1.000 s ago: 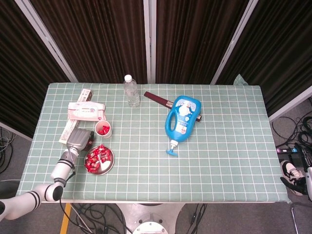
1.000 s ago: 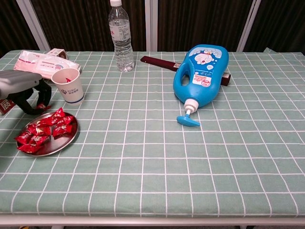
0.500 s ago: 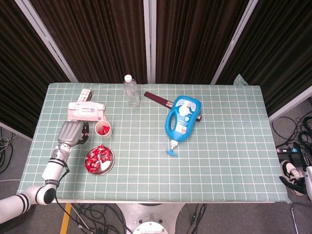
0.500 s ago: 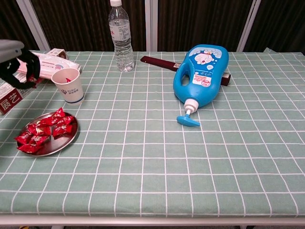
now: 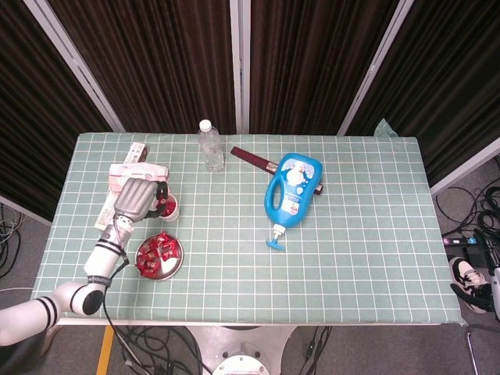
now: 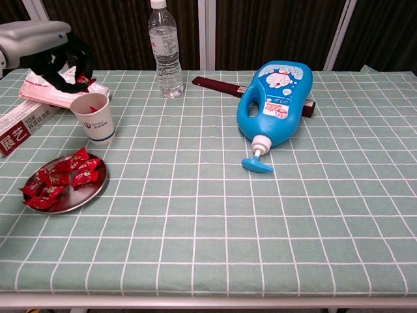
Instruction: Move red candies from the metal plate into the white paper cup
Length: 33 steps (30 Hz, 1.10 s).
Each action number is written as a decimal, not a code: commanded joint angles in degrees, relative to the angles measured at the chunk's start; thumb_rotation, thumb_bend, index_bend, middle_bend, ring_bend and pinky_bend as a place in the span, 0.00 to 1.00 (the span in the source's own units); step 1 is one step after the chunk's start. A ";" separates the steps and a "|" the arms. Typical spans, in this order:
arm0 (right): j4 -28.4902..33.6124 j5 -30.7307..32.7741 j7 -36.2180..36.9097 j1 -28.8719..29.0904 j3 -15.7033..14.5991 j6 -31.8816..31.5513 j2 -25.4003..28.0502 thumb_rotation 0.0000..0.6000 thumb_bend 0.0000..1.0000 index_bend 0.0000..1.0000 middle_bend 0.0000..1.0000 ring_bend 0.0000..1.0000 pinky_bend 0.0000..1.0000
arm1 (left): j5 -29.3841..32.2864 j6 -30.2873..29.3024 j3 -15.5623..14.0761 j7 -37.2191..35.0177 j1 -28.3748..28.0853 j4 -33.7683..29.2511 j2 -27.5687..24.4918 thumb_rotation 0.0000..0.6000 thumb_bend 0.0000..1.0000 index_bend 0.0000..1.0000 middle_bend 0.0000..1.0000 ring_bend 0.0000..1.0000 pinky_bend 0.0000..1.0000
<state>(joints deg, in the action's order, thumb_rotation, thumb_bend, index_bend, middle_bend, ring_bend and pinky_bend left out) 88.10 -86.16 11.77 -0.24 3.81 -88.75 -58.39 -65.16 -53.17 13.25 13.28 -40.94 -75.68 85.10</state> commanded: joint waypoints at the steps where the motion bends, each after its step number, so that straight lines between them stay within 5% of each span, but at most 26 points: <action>1: -0.11 0.13 0.04 0.02 0.00 0.20 -0.03 1.00 0.04 0.07 0.16 0.08 0.44 | 1.30 1.29 -0.64 1.70 -0.93 1.53 1.20 1.00 0.43 0.57 0.62 0.82 1.00; 10: -0.06 0.02 -0.08 0.35 0.07 0.62 -0.10 1.00 0.04 0.07 0.16 0.08 0.44 | 3.39 -0.66 -1.53 5.54 -0.33 0.79 0.63 1.00 0.31 0.40 0.48 0.77 1.00; 16: 0.22 -0.44 -0.31 0.80 0.15 0.85 -0.12 1.00 0.04 0.07 0.16 0.08 0.44 | 1.22 -6.37 -2.03 4.00 2.92 -4.65 -2.82 1.00 0.29 0.38 0.47 0.76 1.00; 24: 0.32 -1.01 -0.34 0.97 0.07 0.66 -0.09 1.00 0.03 0.07 0.16 0.08 0.44 | -6.70 -15.10 -8.58 -1.60 11.49 -9.96 -7.29 1.00 0.29 0.42 0.49 0.76 1.00; 29: 0.51 -1.52 -0.64 1.14 -0.07 0.62 -0.13 1.00 0.03 0.07 0.16 0.08 0.44 | -10.32 -15.27 -13.44 -0.93 14.26 -10.86 -7.15 1.00 0.29 0.44 0.50 0.76 1.00; 33: 0.86 -1.96 -0.90 1.29 -0.11 0.48 -0.03 1.00 0.04 0.07 0.16 0.08 0.44 | -10.26 -13.39 -14.53 0.03 14.62 -10.74 -5.30 1.00 0.28 0.44 0.50 0.76 1.00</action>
<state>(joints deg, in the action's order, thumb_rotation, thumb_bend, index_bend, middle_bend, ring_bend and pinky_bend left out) 88.94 -88.09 10.89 1.02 3.71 -88.26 -58.44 -75.46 -67.18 -1.03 12.92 -26.55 -86.39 79.16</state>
